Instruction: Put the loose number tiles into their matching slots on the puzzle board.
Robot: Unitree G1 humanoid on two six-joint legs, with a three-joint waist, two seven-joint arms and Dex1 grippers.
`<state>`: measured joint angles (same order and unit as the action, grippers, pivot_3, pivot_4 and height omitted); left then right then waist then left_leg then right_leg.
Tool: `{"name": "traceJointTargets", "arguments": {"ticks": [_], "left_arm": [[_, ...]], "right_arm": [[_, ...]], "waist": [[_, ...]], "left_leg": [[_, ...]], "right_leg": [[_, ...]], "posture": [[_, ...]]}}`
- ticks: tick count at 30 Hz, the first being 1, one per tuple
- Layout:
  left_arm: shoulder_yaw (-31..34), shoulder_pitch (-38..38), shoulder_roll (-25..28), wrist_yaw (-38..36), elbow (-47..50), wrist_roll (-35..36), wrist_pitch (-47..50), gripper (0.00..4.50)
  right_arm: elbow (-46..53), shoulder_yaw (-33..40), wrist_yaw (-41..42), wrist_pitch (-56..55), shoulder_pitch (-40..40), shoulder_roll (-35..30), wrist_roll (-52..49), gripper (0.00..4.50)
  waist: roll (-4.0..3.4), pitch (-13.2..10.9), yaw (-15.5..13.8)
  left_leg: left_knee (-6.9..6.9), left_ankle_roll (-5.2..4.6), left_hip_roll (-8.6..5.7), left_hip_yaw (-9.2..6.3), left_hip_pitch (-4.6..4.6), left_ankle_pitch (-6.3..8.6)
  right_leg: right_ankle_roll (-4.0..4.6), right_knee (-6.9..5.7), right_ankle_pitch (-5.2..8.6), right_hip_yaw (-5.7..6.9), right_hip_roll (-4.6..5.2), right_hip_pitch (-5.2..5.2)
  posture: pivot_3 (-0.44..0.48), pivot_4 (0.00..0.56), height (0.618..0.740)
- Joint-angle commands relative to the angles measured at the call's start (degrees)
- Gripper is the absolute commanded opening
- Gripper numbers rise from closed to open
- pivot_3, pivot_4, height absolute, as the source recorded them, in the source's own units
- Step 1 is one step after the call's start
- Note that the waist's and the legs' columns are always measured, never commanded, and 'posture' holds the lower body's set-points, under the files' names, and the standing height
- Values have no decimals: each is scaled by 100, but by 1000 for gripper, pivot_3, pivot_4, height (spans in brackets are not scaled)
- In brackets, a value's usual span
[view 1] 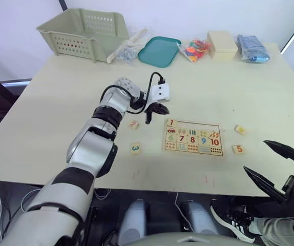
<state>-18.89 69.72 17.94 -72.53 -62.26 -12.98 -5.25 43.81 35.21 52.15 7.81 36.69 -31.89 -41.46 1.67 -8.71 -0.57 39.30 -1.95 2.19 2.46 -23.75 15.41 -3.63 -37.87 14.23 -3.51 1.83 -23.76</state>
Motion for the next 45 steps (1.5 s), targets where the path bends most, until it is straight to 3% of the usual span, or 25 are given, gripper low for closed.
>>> {"name": "traceJointTargets", "arguments": {"ticks": [1, 45], "left_arm": [[-52, -4, 13, -58, 41, -57, -27, 37], [-137, -200, 19, -579, 340, -97, 70, 37]], "right_arm": [[150, 42, -31, -93, 17, 2, -44, 4500], [132, -8, -55, -172, 25, 46, 12, 4500]], "waist": [[0, 0, -1], [0, 0, -8]], "left_leg": [[0, 0, 0, 0, 0, 0], [0, 0, 0, -1, 0, 0]], "right_leg": [[0, 0, 0, 0, 0, 0], [0, 0, 0, 0, 0, 0]], "posture": [[0, 150, 740], [0, 150, 740]]}}
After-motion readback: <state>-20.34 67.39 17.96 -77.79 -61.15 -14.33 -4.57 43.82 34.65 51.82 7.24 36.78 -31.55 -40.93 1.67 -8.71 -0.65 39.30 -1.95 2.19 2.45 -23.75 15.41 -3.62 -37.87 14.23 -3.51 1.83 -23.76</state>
